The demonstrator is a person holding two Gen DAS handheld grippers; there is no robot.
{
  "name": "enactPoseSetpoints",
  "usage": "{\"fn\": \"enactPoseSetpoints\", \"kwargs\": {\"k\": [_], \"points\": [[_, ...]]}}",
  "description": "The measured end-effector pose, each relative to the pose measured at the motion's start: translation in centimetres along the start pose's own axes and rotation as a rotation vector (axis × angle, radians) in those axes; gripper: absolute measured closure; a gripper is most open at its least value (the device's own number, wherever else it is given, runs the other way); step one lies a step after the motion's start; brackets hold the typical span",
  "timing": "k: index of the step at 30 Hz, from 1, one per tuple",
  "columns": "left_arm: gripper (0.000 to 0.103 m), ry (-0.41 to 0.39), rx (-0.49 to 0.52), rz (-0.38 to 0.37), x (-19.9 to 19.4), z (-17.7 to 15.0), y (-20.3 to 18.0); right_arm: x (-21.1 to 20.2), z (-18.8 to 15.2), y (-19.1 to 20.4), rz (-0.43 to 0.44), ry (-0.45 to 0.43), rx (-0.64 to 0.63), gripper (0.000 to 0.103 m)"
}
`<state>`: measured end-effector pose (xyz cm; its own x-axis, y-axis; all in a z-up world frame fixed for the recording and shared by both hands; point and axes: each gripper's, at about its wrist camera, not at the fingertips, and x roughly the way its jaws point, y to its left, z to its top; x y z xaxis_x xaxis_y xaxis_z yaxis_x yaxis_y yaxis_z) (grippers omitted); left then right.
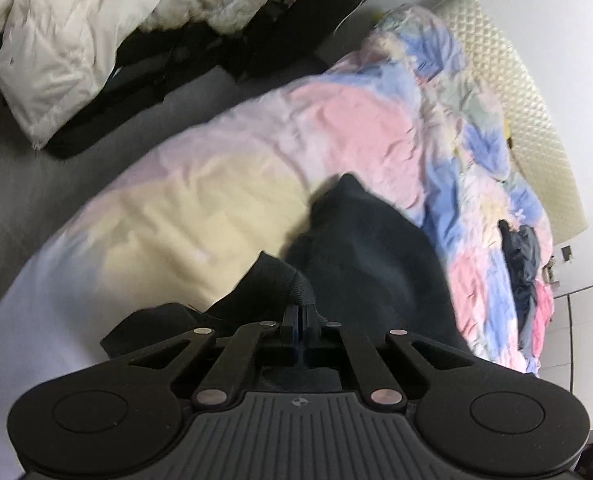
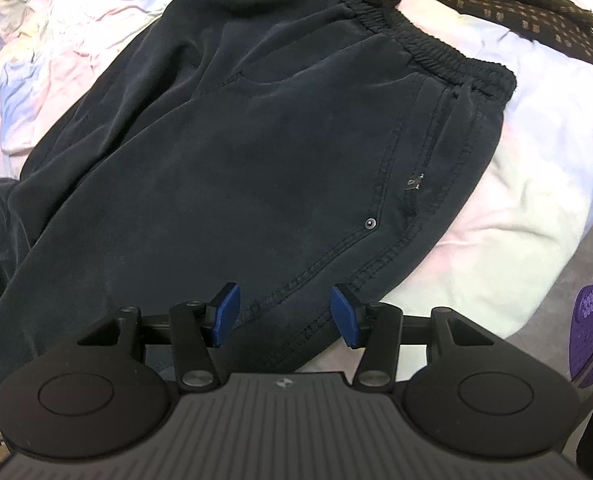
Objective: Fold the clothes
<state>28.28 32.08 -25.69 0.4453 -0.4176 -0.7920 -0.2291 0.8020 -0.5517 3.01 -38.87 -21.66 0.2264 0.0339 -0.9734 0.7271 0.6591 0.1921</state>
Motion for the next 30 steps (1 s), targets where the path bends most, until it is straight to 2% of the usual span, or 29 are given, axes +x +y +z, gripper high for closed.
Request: {"fn": "enactPoseSetpoints", "kwargs": {"k": [2,7,9,10,11,13,14,15,16,18,22,26,28,30], "points": [[0.101,0.015,-0.037,0.016,1.0,-0.2,0.7,-0.1,0.1,0.1,0.006,-0.002,-0.011,0.051],[0.098,-0.009,-0.071,0.032,1.7,-0.5,1.1,-0.4,0.2,-0.3,0.021,-0.014,-0.008,0.051],[0.086,-0.015,-0.090,0.045,1.5,-0.5,1.5,-0.3,0.0,-0.7,0.023,-0.012,0.005,0.051],[0.075,-0.017,-0.104,0.051,1.2,-0.6,1.8,-0.2,-0.1,-0.9,0.026,-0.011,0.015,0.051],[0.067,-0.020,-0.117,0.057,0.9,-0.6,2.2,-0.1,-0.2,-1.1,0.032,-0.009,0.027,0.051],[0.059,-0.034,-0.153,0.066,0.1,-1.0,3.1,0.1,-0.4,-1.6,0.043,-0.007,0.055,0.051],[0.050,-0.043,-0.172,0.068,-0.5,-1.2,3.6,0.3,-0.5,-1.9,0.048,-0.005,0.069,0.051],[0.045,-0.054,-0.194,0.079,-1.1,-1.5,4.2,0.4,-0.7,-2.2,0.050,-0.003,0.085,0.050],[0.035,-0.065,-0.217,0.094,-1.6,-1.9,4.8,0.7,-0.8,-2.5,0.051,0.001,0.107,0.048],[0.026,-0.082,-0.263,0.130,-2.4,-2.7,6.2,1.1,-1.2,-3.0,0.052,0.009,0.149,0.041],[0.025,-0.086,-0.399,0.163,-3.4,-4.6,9.6,1.9,-1.8,-4.2,0.047,0.026,0.244,0.038],[0.025,-0.105,-0.473,0.131,-3.5,-5.6,11.3,2.6,-2.1,-4.9,0.061,0.041,0.314,0.038],[0.025,-0.109,-0.491,0.116,-3.1,-5.8,11.5,2.9,-2.0,-4.7,0.059,0.051,0.318,0.038],[0.025,-0.109,-0.497,0.118,-2.5,-5.6,11.3,2.6,-1.8,-3.6,0.034,0.043,0.258,0.041]]}}
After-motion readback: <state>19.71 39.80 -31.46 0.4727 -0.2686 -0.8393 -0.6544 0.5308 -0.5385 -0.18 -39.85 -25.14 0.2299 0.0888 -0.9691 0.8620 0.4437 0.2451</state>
